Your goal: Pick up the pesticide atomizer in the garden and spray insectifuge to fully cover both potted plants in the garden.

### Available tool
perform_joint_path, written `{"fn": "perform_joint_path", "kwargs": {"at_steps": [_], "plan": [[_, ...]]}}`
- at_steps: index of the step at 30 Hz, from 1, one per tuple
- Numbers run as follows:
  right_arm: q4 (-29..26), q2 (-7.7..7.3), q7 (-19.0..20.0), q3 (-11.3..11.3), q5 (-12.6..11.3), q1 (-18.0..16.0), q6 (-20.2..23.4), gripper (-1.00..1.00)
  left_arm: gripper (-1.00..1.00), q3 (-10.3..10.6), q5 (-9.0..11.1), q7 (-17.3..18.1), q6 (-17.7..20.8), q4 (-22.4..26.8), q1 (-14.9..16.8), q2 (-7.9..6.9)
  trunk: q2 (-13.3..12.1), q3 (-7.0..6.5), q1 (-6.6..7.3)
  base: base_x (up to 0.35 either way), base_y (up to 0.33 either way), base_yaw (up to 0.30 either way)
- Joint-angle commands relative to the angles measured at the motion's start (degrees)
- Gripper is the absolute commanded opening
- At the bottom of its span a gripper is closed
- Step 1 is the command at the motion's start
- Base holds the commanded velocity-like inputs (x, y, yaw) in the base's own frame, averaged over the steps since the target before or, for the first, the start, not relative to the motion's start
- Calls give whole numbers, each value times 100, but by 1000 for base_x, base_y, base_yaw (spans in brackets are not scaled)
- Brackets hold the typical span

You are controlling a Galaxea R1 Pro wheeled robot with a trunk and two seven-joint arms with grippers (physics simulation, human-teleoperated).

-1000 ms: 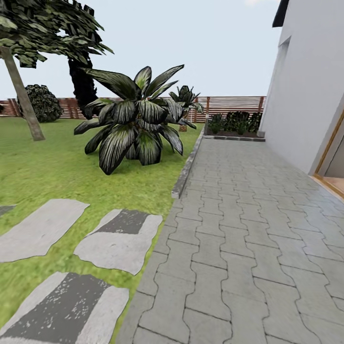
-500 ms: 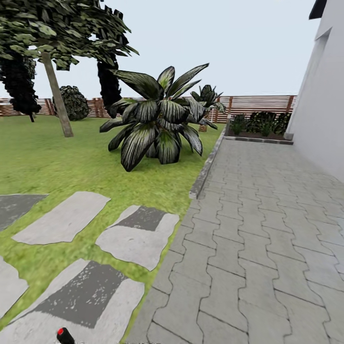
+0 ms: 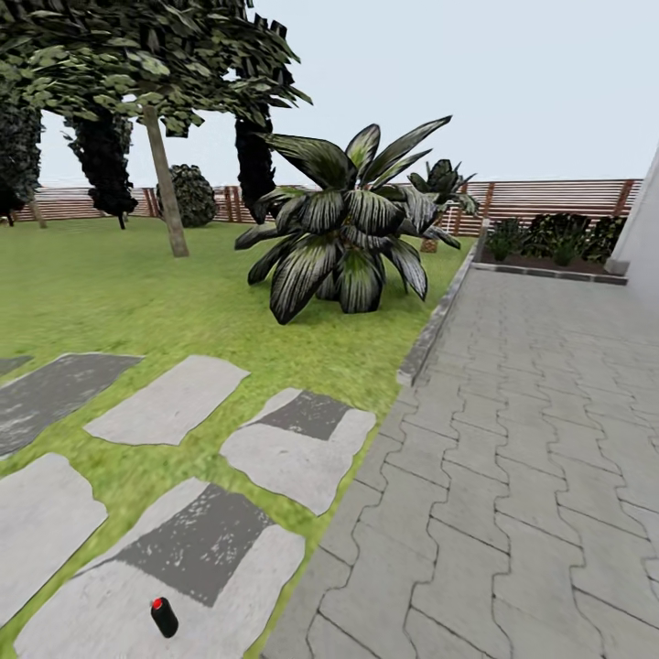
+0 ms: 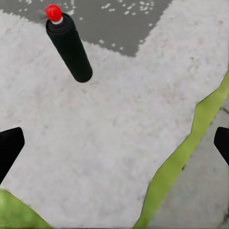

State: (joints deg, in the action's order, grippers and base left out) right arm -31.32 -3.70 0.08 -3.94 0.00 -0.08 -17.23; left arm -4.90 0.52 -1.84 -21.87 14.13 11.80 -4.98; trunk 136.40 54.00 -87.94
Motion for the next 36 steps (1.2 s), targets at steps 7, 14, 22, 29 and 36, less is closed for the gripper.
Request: {"fn": "perform_joint_path", "kwargs": {"at_steps": [7, 14, 22, 29, 36], "plan": [[-1, 1, 1, -8, 0, -1, -17, 100, 100, -11, 6, -1, -19, -7, 4, -1, 2, 5, 0, 126, -74, 277], [-3, 1, 1, -2, 0, -1, -17, 100, 100, -11, 9, -1, -19, -7, 6, -3, 2, 5, 0, 185, -216, 277], [3, 1, 1, -2, 0, -1, -17, 100, 100, -20, 9, -1, -12, -7, 5, -3, 2, 5, 0, 188, -229, 277], [3, 1, 1, -1, 0, -1, -17, 100, 100, -20, 9, -6, -12, -9, 3, -3, 2, 5, 0, 164, -236, 277], [3, 1, 1, -1, 0, -1, -17, 100, 100, -20, 9, -10, -14, -8, 4, -3, 2, 5, 0, 20, -274, 277]]}}
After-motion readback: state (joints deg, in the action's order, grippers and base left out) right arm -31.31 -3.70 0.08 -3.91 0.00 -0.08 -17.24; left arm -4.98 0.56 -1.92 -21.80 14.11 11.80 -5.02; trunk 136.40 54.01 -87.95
